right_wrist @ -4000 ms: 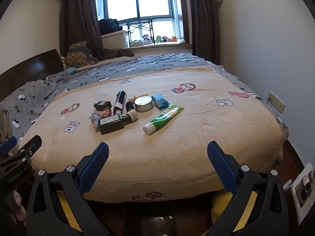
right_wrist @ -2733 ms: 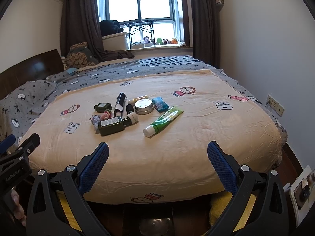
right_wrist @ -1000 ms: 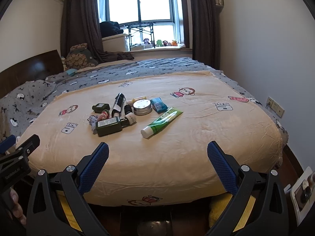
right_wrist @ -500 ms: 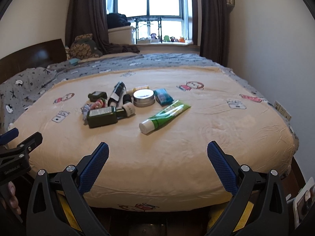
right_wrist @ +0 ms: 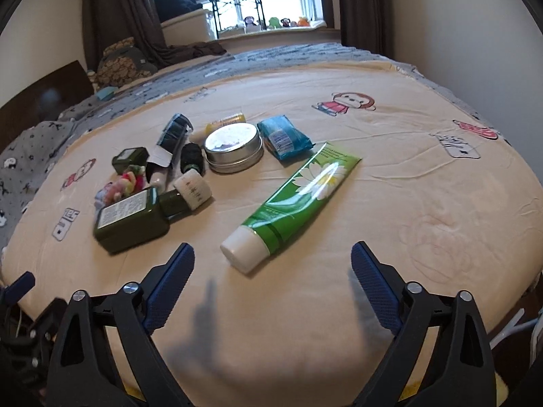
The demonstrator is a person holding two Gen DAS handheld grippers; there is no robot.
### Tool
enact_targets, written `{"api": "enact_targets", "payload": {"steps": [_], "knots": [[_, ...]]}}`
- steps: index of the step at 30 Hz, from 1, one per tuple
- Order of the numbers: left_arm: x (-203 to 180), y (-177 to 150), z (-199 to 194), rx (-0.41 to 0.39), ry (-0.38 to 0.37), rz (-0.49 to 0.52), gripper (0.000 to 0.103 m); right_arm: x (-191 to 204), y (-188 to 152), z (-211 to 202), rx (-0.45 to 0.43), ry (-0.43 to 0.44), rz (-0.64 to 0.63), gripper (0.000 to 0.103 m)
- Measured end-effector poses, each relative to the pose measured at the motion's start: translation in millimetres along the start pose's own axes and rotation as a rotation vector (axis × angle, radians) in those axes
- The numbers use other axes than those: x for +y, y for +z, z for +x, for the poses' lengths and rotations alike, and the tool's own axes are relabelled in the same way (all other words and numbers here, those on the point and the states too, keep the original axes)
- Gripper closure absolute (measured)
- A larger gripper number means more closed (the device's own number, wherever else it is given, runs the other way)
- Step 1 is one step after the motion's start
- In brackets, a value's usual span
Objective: Collect trash
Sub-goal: 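Grasp the green tube with the right tool while the left tool grasps the dark green bottle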
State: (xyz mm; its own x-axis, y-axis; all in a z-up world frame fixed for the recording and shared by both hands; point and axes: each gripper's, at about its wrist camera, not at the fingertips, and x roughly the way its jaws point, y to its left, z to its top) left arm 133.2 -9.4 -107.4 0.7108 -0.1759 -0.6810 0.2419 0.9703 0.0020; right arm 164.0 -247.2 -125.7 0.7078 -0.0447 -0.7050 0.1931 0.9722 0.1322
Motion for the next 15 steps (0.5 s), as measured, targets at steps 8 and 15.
{"api": "enact_targets", "payload": {"steps": [8,15], "knots": [[-13.7,14.9,33.7,0.045,-0.140,0.042,0.032,5.1,11.1,30.0,0.032,-0.049,-0.009,0.036],[-24.2,25.2,63.1,0.070,-0.207,0.074,0.039,-18.0,14.2,30.1,0.030,-0.001,0.018,0.062]]}}
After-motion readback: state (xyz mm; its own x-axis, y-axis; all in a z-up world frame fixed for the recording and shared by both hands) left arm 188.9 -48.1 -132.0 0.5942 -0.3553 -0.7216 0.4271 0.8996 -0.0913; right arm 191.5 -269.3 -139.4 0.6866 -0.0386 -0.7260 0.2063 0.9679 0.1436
